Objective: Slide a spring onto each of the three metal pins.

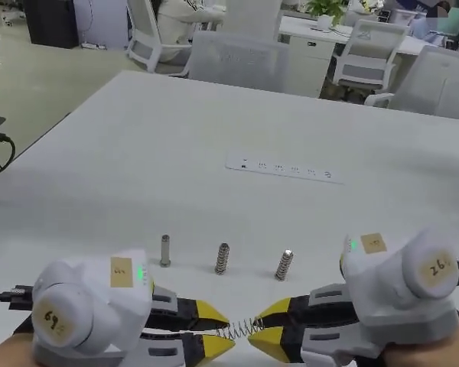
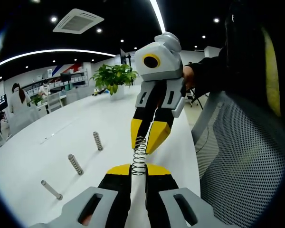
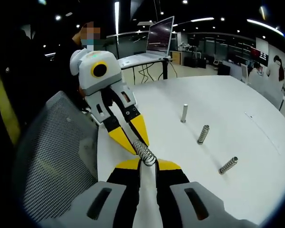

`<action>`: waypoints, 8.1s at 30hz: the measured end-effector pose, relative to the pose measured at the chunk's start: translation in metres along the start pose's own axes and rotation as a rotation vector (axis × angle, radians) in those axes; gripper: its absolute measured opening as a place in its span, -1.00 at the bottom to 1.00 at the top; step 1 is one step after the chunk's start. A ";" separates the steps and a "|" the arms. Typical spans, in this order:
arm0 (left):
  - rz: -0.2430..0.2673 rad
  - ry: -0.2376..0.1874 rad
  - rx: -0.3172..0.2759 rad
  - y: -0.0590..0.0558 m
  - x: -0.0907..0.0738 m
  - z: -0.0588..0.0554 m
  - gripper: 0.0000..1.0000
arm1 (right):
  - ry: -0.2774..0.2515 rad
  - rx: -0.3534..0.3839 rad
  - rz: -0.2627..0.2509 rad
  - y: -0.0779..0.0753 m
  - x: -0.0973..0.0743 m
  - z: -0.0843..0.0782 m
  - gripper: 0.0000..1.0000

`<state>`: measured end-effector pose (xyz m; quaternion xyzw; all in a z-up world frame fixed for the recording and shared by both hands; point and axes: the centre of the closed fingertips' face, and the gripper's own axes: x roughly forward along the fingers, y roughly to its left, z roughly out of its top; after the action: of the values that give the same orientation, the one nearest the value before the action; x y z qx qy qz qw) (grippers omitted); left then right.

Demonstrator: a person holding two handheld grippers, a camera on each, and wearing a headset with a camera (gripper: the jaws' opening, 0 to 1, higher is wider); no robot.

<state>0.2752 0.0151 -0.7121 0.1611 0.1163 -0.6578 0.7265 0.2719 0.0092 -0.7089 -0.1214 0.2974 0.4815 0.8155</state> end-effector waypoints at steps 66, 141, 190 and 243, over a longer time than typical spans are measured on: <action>0.076 -0.043 -0.051 0.011 -0.018 -0.003 -0.93 | 0.338 -0.367 0.192 0.019 0.030 0.027 -0.83; 0.431 -0.042 -0.249 0.052 -0.084 -0.049 0.48 | 0.441 -0.456 0.111 -0.069 0.058 0.088 -0.83; 0.442 -0.028 -0.307 0.052 -0.085 -0.069 0.38 | 0.683 -0.506 0.224 -0.097 0.131 0.086 -0.83; 0.430 -0.025 -0.321 0.054 -0.084 -0.073 0.33 | 0.769 -0.495 0.245 -0.089 0.158 0.029 -0.71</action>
<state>0.3233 0.1250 -0.7430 0.0566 0.1732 -0.4634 0.8672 0.4159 0.0908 -0.7895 -0.4455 0.4662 0.5507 0.5300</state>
